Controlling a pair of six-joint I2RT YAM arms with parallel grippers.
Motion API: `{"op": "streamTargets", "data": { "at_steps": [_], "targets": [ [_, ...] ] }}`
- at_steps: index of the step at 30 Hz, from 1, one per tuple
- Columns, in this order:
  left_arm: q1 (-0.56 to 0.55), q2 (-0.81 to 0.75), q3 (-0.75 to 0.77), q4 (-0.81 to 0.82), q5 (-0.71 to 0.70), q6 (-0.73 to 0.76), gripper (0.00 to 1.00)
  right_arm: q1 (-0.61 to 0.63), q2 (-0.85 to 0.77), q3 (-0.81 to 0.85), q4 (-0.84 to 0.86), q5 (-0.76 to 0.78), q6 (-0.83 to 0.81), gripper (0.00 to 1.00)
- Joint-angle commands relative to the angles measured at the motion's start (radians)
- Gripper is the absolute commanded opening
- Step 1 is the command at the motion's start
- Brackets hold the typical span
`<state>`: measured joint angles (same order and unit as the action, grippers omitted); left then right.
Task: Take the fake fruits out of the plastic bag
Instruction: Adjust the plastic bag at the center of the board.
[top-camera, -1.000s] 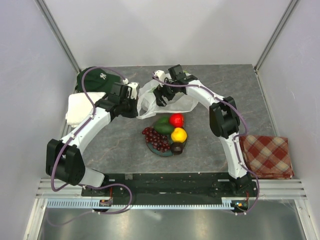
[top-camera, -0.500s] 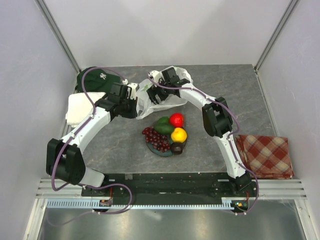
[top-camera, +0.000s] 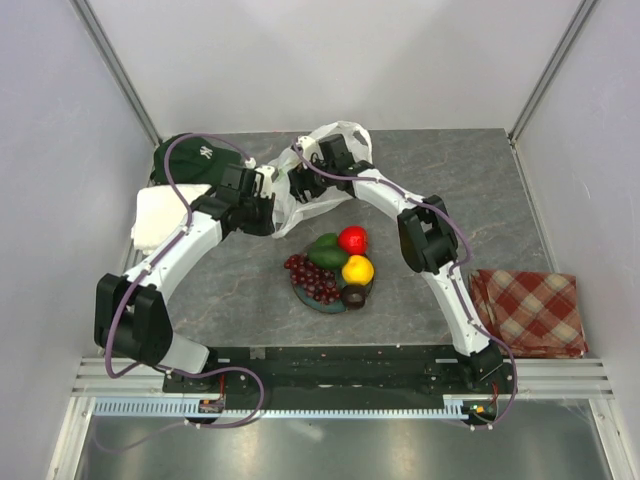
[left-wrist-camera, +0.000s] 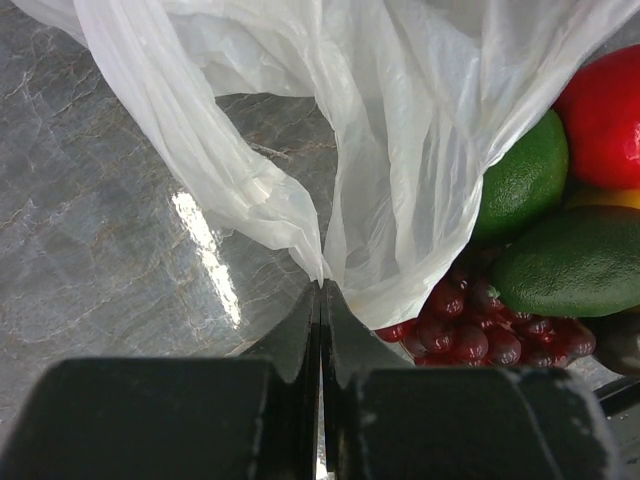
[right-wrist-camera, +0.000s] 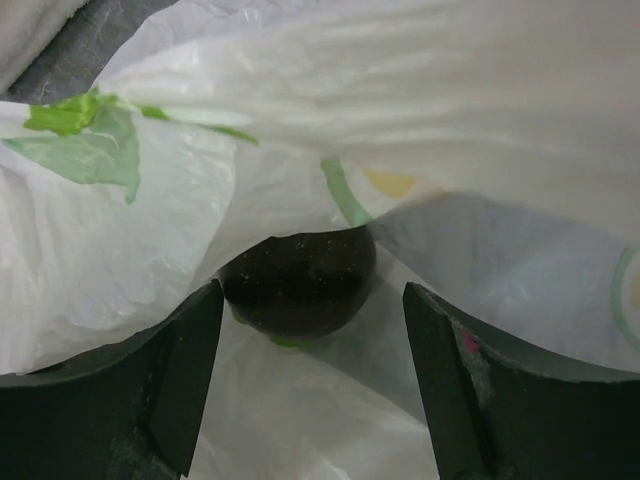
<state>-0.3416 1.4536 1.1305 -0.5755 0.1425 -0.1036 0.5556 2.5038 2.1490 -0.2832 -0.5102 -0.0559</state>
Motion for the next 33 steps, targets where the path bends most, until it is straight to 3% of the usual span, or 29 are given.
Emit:
{"op": "streamTargets", "data": {
  "at_steps": [1,3,8,15,24,29,33],
  "targets": [
    [0.006,0.014,0.049,0.000,0.019,-0.001,0.01,0.024,0.009,0.041,0.035,0.047,0.045,0.77],
    [0.007,0.017,0.055,0.002,0.016,0.001,0.02,0.020,-0.003,0.035,0.021,0.077,0.039,0.66],
    [0.013,0.005,0.043,-0.001,-0.001,0.015,0.02,-0.034,-0.078,-0.037,-0.001,0.148,0.027,0.51],
    [0.015,-0.016,0.005,-0.006,-0.057,0.028,0.02,-0.152,-0.239,-0.205,-0.054,0.236,-0.042,0.44],
    [0.015,0.089,0.119,-0.012,-0.109,0.096,0.02,-0.307,-0.557,-0.593,-0.086,0.352,-0.125,0.44],
    [0.013,0.143,0.198,-0.012,-0.138,0.084,0.02,-0.338,-0.672,-0.652,-0.161,0.305,-0.173,0.44],
    [0.013,0.151,0.212,-0.003,-0.129,0.071,0.02,-0.281,-0.686,-0.658,-0.171,0.158,-0.249,0.69]
  ]
}}
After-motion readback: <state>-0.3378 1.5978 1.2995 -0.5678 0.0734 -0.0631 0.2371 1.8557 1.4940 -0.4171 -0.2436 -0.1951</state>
